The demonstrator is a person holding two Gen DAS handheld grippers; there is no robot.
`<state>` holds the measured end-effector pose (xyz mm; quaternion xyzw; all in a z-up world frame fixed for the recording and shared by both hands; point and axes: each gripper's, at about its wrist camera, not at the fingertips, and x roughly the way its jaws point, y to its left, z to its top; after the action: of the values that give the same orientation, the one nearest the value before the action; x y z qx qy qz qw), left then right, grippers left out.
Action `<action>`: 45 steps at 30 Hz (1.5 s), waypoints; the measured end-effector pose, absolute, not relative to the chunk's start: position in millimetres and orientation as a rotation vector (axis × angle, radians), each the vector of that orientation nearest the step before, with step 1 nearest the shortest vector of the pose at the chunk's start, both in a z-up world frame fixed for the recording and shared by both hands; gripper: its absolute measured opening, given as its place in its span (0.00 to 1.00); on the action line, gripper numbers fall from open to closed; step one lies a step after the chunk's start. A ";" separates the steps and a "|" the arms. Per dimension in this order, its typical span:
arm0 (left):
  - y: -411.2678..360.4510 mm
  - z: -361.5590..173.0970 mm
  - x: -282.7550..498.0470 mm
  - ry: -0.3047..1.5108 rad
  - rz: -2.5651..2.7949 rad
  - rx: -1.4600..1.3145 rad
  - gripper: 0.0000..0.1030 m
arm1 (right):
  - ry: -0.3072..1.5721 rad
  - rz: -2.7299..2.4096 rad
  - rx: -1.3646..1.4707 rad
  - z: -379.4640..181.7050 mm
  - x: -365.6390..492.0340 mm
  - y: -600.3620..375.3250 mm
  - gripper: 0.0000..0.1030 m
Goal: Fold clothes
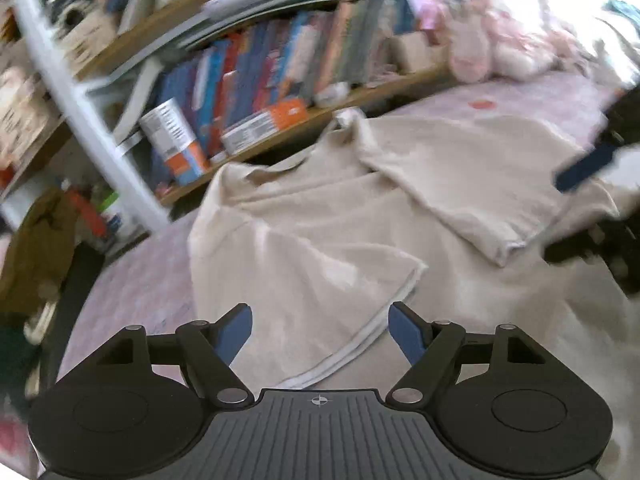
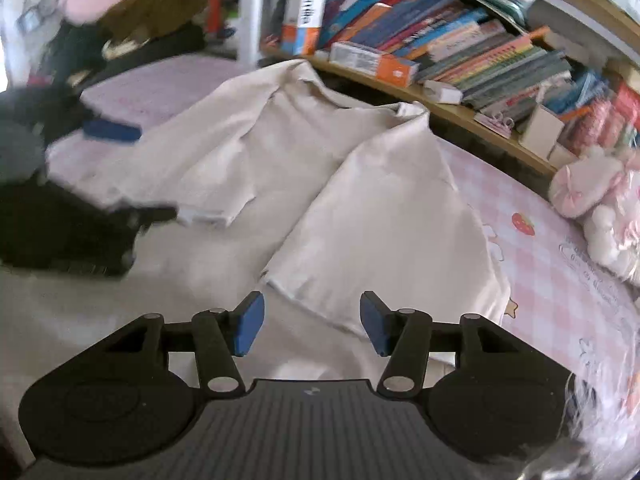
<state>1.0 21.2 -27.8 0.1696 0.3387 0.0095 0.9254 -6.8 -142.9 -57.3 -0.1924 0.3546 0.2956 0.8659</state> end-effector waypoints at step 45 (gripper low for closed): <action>175.7 3.3 28.2 0.737 0.298 -0.218 0.04 | 0.811 0.600 -0.376 -72.9 -5.1 -142.1 0.46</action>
<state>28.2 175.7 3.3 -0.1058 0.3580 0.1446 0.9164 -5.1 -142.1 -72.9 -0.1789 0.3860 0.2858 0.8587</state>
